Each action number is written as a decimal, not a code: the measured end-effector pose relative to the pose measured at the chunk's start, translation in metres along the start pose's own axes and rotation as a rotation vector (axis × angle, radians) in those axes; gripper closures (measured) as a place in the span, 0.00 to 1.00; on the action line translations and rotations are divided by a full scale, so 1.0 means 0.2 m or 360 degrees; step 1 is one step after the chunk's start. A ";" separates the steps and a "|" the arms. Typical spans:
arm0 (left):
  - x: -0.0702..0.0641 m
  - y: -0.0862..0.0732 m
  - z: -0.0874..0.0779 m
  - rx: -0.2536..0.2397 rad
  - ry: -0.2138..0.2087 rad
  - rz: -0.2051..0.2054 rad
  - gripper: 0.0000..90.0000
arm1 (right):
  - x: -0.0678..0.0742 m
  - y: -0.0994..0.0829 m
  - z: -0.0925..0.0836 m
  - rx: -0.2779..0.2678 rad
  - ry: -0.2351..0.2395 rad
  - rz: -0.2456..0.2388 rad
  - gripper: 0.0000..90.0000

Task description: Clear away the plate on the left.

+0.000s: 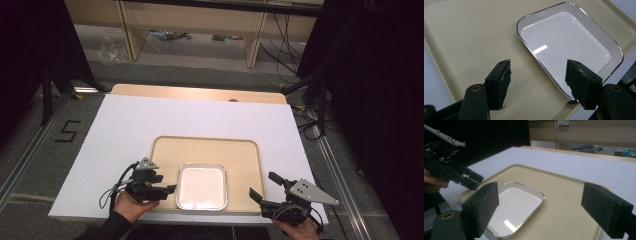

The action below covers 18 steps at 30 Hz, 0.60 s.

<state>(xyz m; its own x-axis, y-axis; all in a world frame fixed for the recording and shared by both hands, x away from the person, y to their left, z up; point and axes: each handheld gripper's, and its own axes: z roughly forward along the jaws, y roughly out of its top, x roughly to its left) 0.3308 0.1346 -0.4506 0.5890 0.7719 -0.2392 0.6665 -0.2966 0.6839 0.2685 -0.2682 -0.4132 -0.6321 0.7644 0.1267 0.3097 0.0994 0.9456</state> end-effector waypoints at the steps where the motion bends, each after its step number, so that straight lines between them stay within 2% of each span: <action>1: 0.01 0.00 -0.02 -0.0018 -0.0009 0.0035 0.38 | 0.00 0.00 0.00 0.0006 0.0007 0.0007 0.17; 2: 0.01 0.00 -0.02 -0.0018 -0.0009 0.0035 0.37 | 0.00 0.00 0.00 0.0007 0.0007 0.0009 0.17; 3: 0.01 0.00 -0.03 -0.0058 0.0013 0.0008 0.35 | 0.00 0.00 0.00 0.0005 0.0007 0.0011 0.17; 5: 0.01 0.00 -0.04 -0.0080 0.0018 0.0015 0.31 | 0.00 0.00 0.00 0.0004 0.0006 0.0009 0.17; 10: 0.02 0.00 -0.06 -0.0135 0.0000 -0.0008 0.23 | 0.00 0.00 0.00 0.0004 0.0009 0.0012 0.17; 11: 0.03 0.00 -0.08 -0.0201 -0.0054 -0.0045 0.21 | 0.00 0.00 0.00 -0.0001 0.0004 0.0004 0.17; 12: 0.03 0.00 -0.08 -0.0201 -0.0054 -0.0045 0.19 | 0.00 0.00 0.00 -0.0001 0.0004 0.0004 0.17; 13: 0.04 -0.01 -0.10 -0.0248 -0.0110 -0.0094 0.18 | 0.00 0.00 0.00 0.0002 0.0008 0.0011 0.17; 16: 0.04 -0.01 -0.11 -0.0284 -0.0090 -0.0077 0.17 | 0.00 0.00 0.00 -0.0001 0.0003 0.0003 0.17; 18: 0.04 -0.01 -0.13 -0.0301 -0.0111 -0.0076 0.17 | 0.00 0.00 0.00 0.0003 0.0009 0.0011 0.17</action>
<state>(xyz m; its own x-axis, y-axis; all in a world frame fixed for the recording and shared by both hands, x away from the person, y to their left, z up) 0.3226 0.1560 -0.4367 0.5934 0.7397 -0.3175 0.6008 -0.1445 0.7862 0.2679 -0.2682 -0.4128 -0.6338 0.7617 0.1346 0.3151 0.0954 0.9442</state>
